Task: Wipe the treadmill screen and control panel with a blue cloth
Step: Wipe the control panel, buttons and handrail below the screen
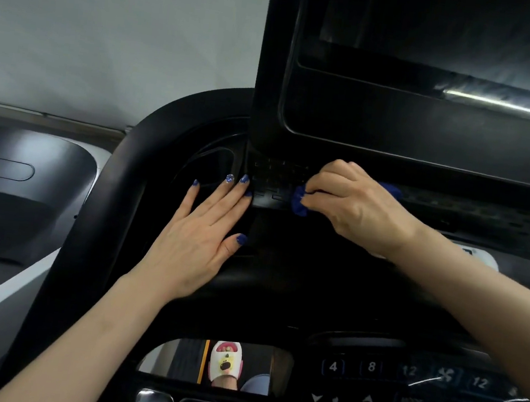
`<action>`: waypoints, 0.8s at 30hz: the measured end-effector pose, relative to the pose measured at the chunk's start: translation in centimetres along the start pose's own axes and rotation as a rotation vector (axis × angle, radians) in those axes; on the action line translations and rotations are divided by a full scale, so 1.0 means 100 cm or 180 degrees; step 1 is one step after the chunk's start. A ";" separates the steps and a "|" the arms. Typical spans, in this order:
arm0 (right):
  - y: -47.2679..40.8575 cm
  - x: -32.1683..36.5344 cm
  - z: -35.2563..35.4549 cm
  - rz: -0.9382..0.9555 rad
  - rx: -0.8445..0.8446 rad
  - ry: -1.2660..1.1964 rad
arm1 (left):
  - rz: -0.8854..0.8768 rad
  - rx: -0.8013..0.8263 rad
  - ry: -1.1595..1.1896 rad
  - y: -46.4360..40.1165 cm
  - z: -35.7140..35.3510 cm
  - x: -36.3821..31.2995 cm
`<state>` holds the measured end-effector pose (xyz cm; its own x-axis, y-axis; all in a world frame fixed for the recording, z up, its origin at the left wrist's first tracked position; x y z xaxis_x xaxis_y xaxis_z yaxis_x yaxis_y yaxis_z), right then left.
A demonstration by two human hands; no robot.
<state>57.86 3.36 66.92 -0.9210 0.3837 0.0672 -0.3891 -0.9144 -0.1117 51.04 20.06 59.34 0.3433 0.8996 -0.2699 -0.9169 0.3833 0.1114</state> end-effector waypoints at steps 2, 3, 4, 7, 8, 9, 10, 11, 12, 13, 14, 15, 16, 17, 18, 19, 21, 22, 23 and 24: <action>-0.007 0.003 -0.003 -0.0035 -0.0094 0.0104 | -0.0044 -0.0007 -0.0016 -0.003 0.001 -0.005; -0.008 0.004 -0.003 -0.0076 -0.0151 0.0092 | -0.0061 -0.0002 -0.0034 -0.006 0.001 -0.007; -0.007 0.004 -0.004 -0.0112 -0.0171 0.0067 | -0.0073 0.0007 -0.0050 -0.008 0.000 -0.008; 0.007 -0.001 0.005 -0.0134 -0.0150 0.0127 | -0.0084 0.0054 -0.0018 -0.012 -0.002 -0.008; 0.009 -0.004 0.009 -0.0159 -0.0195 0.0177 | -0.0086 0.0062 -0.0007 -0.013 -0.003 -0.008; 0.007 -0.007 0.011 -0.0206 -0.0246 0.0219 | -0.0092 0.0064 0.0006 -0.013 -0.003 -0.008; 0.002 -0.006 0.010 -0.0253 -0.0281 0.0247 | -0.0096 0.0065 0.0015 -0.013 -0.004 -0.008; -0.005 -0.003 0.008 -0.0263 -0.0307 0.0269 | -0.0101 0.0067 0.0020 -0.013 -0.005 -0.008; -0.009 -0.001 0.005 -0.0243 -0.0327 0.0281 | -0.0101 0.0067 0.0019 -0.014 -0.006 -0.008; -0.009 0.000 0.004 -0.0212 -0.0330 0.0287 | -0.0098 0.0063 0.0019 -0.014 -0.007 -0.008; -0.005 -0.002 0.005 -0.0184 -0.0304 0.0289 | -0.0099 0.0061 0.0018 -0.014 -0.007 -0.007; 0.002 -0.006 0.007 -0.0168 -0.0272 0.0284 | -0.0103 0.0063 0.0017 -0.014 -0.007 -0.007; 0.008 -0.010 0.010 -0.0167 -0.0271 0.0281 | -0.0106 0.0059 0.0012 -0.014 -0.007 -0.007; 0.010 -0.013 0.012 -0.0184 -0.0293 0.0281 | -0.0103 0.0046 0.0013 -0.013 -0.007 -0.007; 0.008 -0.012 0.012 -0.0213 -0.0311 0.0284 | -0.0094 0.0031 0.0021 -0.013 -0.006 -0.007; 0.001 -0.009 0.009 -0.0220 -0.0309 0.0293 | -0.0091 0.0029 0.0037 -0.013 -0.007 -0.007; -0.011 -0.001 0.003 -0.0140 -0.0273 0.0317 | -0.0087 0.0039 0.0061 -0.013 -0.007 -0.008; -0.011 -0.001 0.003 -0.0105 -0.0249 0.0334 | -0.0081 0.0038 0.0061 -0.013 -0.008 -0.008; -0.006 -0.004 0.005 -0.0086 -0.0220 0.0348 | -0.0082 0.0041 0.0054 -0.013 -0.008 -0.007; 0.002 -0.009 0.008 -0.0085 -0.0215 0.0362 | -0.0082 0.0046 0.0037 -0.013 -0.008 -0.007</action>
<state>58.63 2.78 67.65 -0.9050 0.4234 -0.0413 -0.4103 -0.8944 -0.1781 51.83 18.74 58.64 0.3642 0.8869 -0.2840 -0.9047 0.4093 0.1180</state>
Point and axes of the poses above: each hand's wrist, its own y-axis away from the middle knuckle, its own z-axis out of the back of the hand, x = y × z, the point moved 8 cm from there along -y, towards the middle knuckle, and after that the axes turned 11 degrees about x, right-handed, at the moved point
